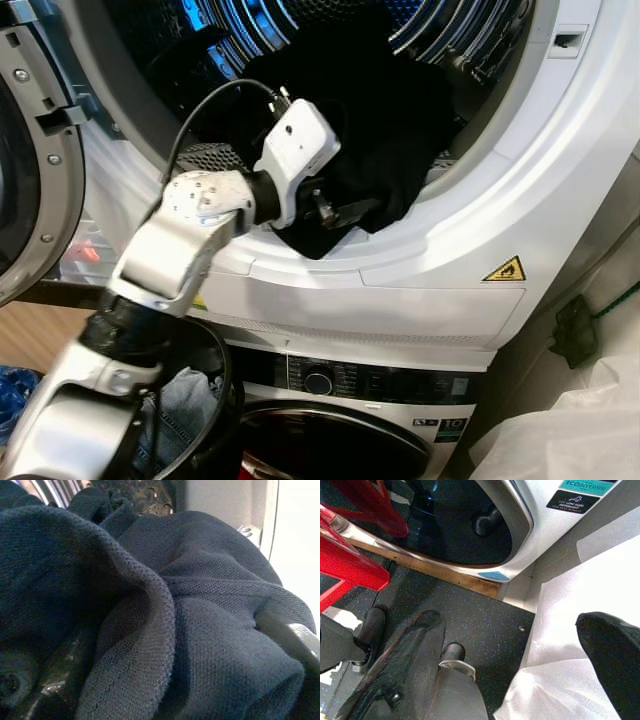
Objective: Clothes washing
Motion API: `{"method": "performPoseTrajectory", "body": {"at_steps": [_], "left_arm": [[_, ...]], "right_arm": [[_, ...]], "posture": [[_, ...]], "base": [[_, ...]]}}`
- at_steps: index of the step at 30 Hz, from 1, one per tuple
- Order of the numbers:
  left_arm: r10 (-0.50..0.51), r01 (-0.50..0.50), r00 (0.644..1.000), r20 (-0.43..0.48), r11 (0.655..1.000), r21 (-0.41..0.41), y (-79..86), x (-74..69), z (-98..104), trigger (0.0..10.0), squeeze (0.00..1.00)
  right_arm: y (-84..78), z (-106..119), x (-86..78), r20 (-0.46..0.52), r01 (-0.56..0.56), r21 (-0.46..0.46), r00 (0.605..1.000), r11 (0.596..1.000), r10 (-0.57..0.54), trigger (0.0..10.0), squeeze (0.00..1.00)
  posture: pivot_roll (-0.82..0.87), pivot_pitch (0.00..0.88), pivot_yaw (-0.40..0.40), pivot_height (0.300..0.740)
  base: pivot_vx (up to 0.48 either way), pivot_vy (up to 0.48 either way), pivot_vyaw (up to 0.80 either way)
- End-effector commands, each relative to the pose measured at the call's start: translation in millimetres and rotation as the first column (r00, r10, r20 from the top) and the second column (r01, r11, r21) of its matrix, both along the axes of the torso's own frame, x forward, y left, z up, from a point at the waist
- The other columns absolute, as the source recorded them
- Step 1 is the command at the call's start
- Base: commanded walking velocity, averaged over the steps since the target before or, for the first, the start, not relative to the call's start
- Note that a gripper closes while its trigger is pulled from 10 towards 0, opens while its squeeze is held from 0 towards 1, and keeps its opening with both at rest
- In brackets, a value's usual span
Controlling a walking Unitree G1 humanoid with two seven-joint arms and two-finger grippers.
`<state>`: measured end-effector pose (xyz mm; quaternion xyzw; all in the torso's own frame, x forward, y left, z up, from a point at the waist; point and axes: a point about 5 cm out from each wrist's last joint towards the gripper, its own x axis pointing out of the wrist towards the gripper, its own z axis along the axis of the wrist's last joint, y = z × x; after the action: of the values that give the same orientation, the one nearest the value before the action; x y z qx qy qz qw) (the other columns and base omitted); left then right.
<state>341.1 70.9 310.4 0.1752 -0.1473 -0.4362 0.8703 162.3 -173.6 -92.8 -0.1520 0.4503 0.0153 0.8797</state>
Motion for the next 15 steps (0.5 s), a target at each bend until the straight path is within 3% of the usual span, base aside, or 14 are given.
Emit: {"method": "performPoseTrajectory", "body": {"at_steps": [1,4,5,11,14,15], "left_arm": [[0.089,-0.089,0.995,-0.036,0.996,0.006,5.3,11.3,-7,10.0,0.0],[0.108,-0.11,0.992,-0.057,0.993,-0.033,1.7,17.6,-9,10.0,0.0],[0.159,-0.163,0.984,-0.082,0.985,-0.053,1.5,26.6,-10,10.0,0.0],[0.284,-0.297,0.95,-0.133,0.951,-0.089,5.6,45.1,-7,10.0,0.0],[0.315,-0.332,0.941,-0.125,0.93,-0.154,6.2,51.4,4,10.0,0.0],[0.253,-0.273,0.961,-0.115,0.936,-0.223,1.4,48.8,14,10.0,0.0]], "right_arm": [[4.0,-1,-2.2,-0.007,-0.001,0.011,1.0,1.0,0.001,10.0,0.0],[4.5,-1,-2.7,-0.008,-0.001,0.014,1.0,1.0,0.001,10.0,0.0],[5.0,-2,-3.0,-0.011,-0.002,0.017,1.0,1.0,0.003,10.0,0.0],[5.2,-2,-3.1,-0.01,-0.003,0.019,1.0,1.0,0.004,10.0,0.0],[5.4,-2,-3.0,-0.008,-0.003,0.019,1.0,1.0,0.003,10.0,0.0],[5.4,-2,-3.0,-0.007,-0.002,0.018,1.0,1.0,0.002,10.0,0.0]], "posture": [[0.11,0.0,0.07,0.74],[0.11,0.0,0.071,0.74],[0.1,0.0,0.073,0.74],[0.1,0.0,0.074,0.74],[0.1,0.0,0.074,0.74],[0.09,0.0,0.077,0.74]], "base": [[0.0,0.0,0.0],[0.0,0.0,0.0],[0.0,0.0,0.0],[0.0,0.0,0.0],[0.0,0.0,0.0],[0.0,0.0,0.0]]}}
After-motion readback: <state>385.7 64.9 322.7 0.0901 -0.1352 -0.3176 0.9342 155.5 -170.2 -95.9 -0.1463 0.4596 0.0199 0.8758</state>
